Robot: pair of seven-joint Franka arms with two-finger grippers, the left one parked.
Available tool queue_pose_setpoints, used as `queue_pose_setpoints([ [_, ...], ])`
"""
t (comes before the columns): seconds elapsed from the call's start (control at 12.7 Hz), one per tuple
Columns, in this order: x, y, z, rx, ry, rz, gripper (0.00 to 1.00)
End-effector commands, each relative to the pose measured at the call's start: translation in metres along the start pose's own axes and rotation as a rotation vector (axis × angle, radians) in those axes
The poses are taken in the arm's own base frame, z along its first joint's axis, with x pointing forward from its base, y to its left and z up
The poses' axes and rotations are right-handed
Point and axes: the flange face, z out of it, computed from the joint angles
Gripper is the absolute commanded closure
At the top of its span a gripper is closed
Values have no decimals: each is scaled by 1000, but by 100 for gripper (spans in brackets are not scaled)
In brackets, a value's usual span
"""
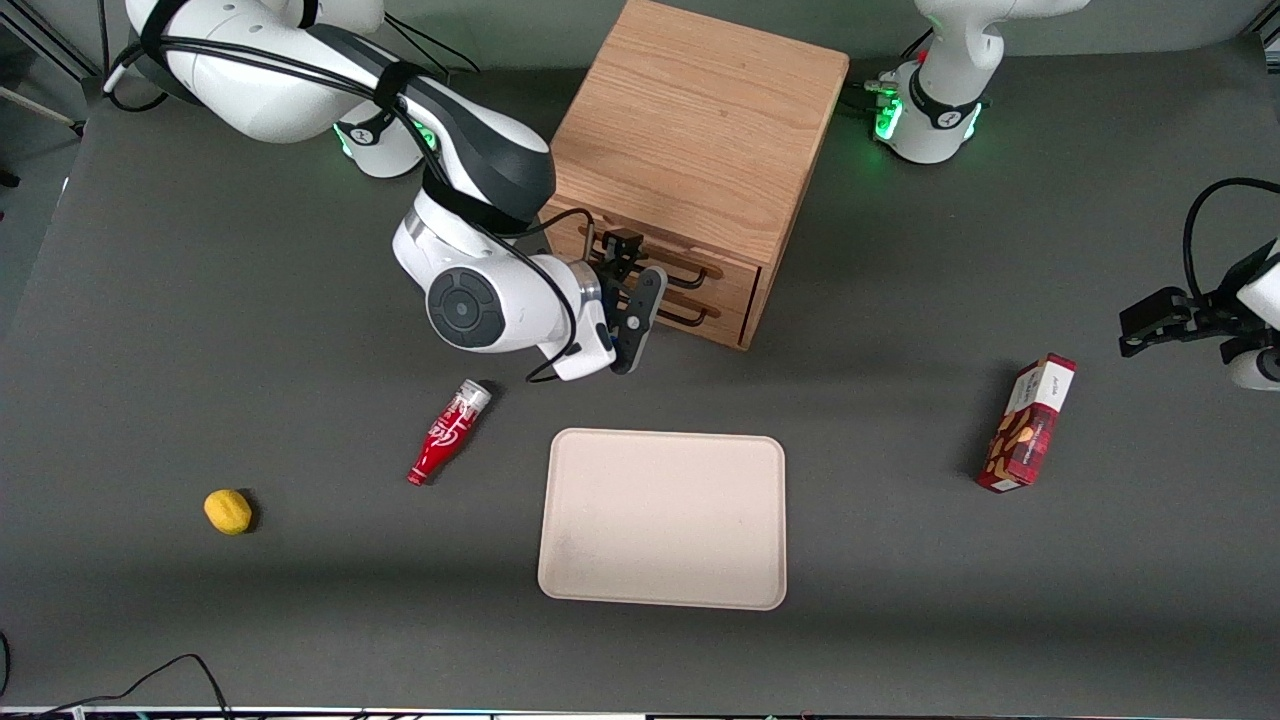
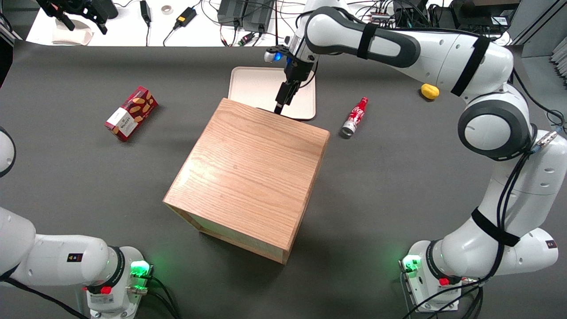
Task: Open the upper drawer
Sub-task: 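Pull the upper drawer outward by its handle with the right gripper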
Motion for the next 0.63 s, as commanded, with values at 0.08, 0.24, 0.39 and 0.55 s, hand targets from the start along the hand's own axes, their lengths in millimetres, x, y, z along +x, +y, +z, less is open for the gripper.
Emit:
queue_pose_setpoints([
  [0.08, 7, -5, 16, -18, 14, 28, 0],
  [0.24, 7, -5, 22, -16, 6, 31, 0],
  [0.39, 5, -4, 29, -24, -1, 31, 0],
  [0.55, 5, 1, 32, -37, -9, 28, 0],
])
